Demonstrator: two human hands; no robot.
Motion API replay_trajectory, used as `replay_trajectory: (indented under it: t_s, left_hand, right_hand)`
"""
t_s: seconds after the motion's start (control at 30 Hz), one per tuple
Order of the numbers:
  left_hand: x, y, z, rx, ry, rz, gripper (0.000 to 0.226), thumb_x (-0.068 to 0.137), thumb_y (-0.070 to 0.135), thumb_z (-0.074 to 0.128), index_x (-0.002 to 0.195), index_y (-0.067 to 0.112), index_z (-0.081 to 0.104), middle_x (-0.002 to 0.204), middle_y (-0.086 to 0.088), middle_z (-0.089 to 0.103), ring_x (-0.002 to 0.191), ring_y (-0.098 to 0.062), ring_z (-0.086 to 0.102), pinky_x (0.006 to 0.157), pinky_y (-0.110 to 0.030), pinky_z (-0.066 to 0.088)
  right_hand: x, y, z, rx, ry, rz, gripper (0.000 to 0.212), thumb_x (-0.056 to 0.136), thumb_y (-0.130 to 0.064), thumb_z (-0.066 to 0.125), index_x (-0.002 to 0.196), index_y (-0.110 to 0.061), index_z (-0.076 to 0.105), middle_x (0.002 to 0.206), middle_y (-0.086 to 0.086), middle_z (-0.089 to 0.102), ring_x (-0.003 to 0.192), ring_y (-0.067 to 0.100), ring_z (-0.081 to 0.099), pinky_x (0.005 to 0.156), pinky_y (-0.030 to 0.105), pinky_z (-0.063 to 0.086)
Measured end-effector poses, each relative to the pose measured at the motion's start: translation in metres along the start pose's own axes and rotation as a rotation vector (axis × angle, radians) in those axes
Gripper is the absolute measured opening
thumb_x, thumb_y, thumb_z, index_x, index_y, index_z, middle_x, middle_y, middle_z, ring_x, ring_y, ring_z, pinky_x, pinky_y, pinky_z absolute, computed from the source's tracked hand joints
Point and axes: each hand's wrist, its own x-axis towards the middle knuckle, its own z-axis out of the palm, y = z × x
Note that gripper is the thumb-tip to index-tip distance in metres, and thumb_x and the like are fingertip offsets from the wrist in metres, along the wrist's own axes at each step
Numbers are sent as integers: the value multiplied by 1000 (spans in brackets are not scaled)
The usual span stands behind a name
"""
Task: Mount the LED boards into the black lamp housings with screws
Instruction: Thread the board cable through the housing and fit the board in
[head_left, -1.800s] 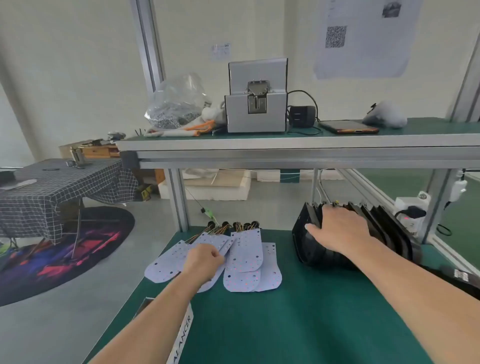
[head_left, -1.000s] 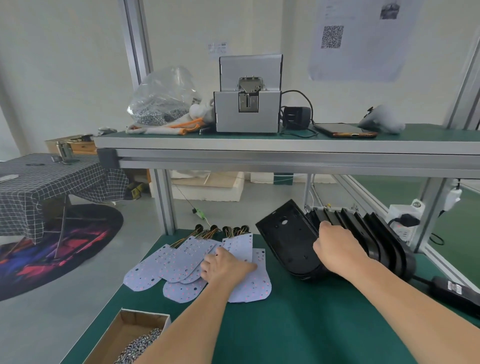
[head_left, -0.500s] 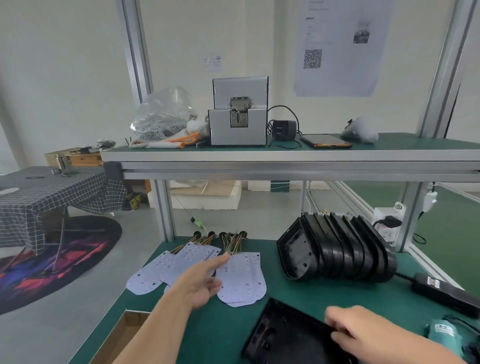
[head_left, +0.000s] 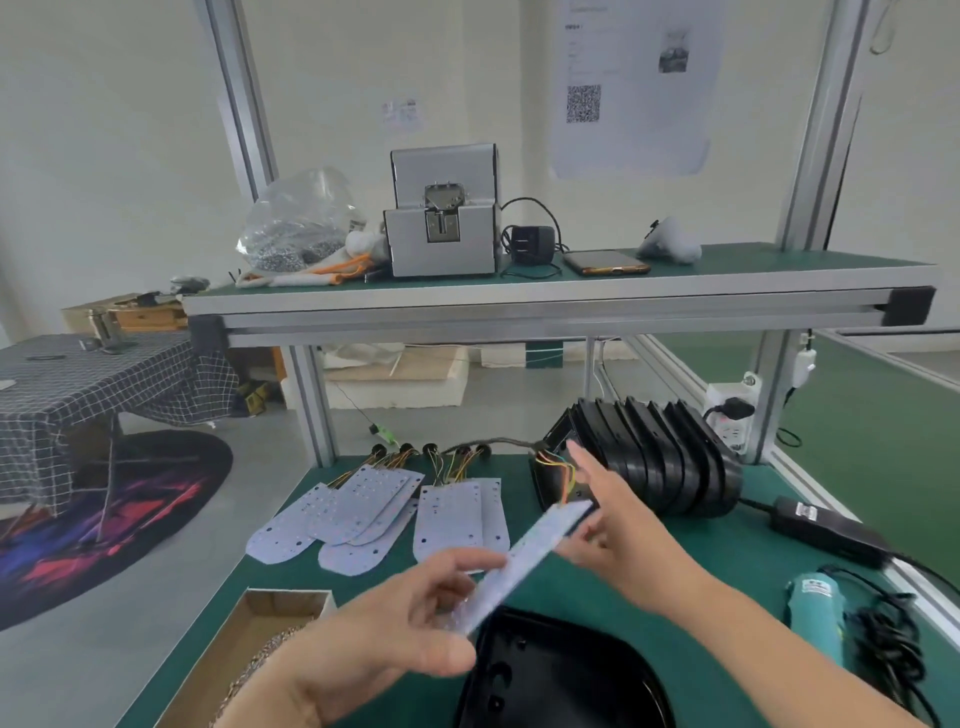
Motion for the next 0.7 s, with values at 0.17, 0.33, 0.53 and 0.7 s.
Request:
replay_trajectory:
  t_s: [0.17, 0.33, 0.53, 0.7]
  left_hand:
    - [-4, -3, 30, 211, 41, -23, 96, 63, 24, 87, 139, 59, 40, 143, 9, 36, 128, 9, 45, 107, -15, 38]
    - [2, -6, 48, 410, 101, -35, 128, 58, 43, 90, 150, 61, 2, 147, 33, 30, 133, 21, 30, 107, -11, 33]
    - [26, 18, 71, 133, 292, 34, 78, 71, 44, 80, 138, 21, 48, 89, 14, 73, 90, -8, 69, 85, -25, 53]
    - [24, 30, 73, 137, 279, 47, 30, 84, 5, 77, 104, -12, 61, 94, -15, 74, 81, -22, 68, 85, -41, 54]
  right_hand:
    - [4, -22, 4, 177, 98, -37, 48, 89, -27, 64, 132, -45, 54, 119, -4, 58, 96, 14, 65, 89, 25, 53]
    - [-6, -21, 3, 47, 226, -117, 25, 84, -12, 80, 102, -7, 64, 107, 6, 59, 95, 24, 62, 90, 48, 54]
    - [-25, -43, 5, -137, 237, -254, 21, 85, -20, 78, 93, -10, 62, 106, 0, 57, 86, 20, 58, 81, 41, 52]
    - [-41, -66, -9, -197, 325, -417, 12, 87, 6, 67, 96, -3, 69, 94, 4, 66, 81, 18, 61, 76, 30, 50]
